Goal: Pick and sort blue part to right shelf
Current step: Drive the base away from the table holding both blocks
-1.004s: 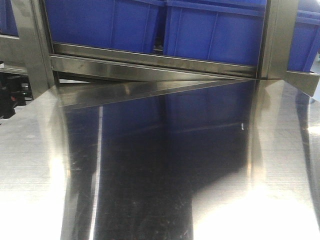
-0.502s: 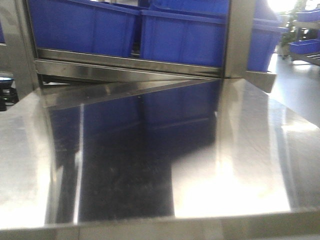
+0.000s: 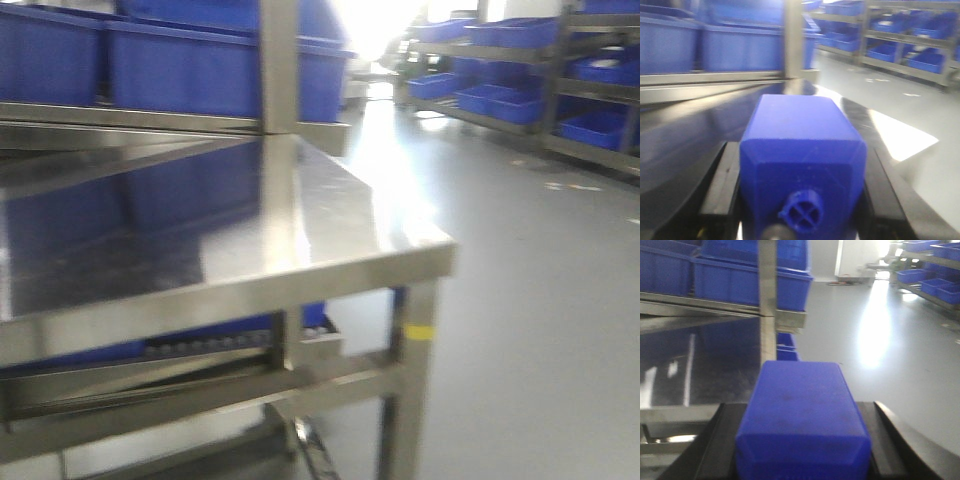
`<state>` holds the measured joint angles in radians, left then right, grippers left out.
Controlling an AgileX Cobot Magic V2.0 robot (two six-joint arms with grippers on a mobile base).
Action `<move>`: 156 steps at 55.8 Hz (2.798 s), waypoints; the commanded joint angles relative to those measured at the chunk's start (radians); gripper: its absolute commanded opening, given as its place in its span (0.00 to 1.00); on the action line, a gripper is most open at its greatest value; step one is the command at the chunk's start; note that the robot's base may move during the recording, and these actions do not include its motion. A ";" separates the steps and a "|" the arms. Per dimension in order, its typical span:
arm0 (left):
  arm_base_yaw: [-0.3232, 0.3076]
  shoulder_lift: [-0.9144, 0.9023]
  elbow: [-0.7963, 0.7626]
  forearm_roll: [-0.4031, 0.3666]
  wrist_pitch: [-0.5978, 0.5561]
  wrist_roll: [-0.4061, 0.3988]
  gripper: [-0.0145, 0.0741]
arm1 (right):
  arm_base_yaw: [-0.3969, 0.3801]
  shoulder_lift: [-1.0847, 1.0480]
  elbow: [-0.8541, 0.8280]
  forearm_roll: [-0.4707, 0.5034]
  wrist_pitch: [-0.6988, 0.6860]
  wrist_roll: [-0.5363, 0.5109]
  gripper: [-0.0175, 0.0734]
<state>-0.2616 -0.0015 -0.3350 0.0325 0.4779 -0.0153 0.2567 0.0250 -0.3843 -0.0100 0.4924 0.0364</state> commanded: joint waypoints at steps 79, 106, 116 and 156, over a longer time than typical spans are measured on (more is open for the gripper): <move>-0.006 -0.006 -0.028 -0.002 -0.095 -0.009 0.54 | -0.002 0.013 -0.028 -0.010 -0.094 -0.009 0.36; -0.006 -0.006 -0.028 -0.002 -0.095 -0.009 0.54 | -0.002 0.013 -0.028 -0.010 -0.094 -0.009 0.36; -0.006 -0.006 -0.028 -0.002 -0.095 -0.009 0.54 | -0.002 0.013 -0.028 -0.010 -0.094 -0.009 0.36; -0.006 -0.006 -0.028 -0.002 -0.095 -0.009 0.54 | -0.002 0.013 -0.028 -0.010 -0.094 -0.009 0.36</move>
<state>-0.2616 -0.0015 -0.3350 0.0325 0.4779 -0.0153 0.2567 0.0250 -0.3843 -0.0119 0.4924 0.0364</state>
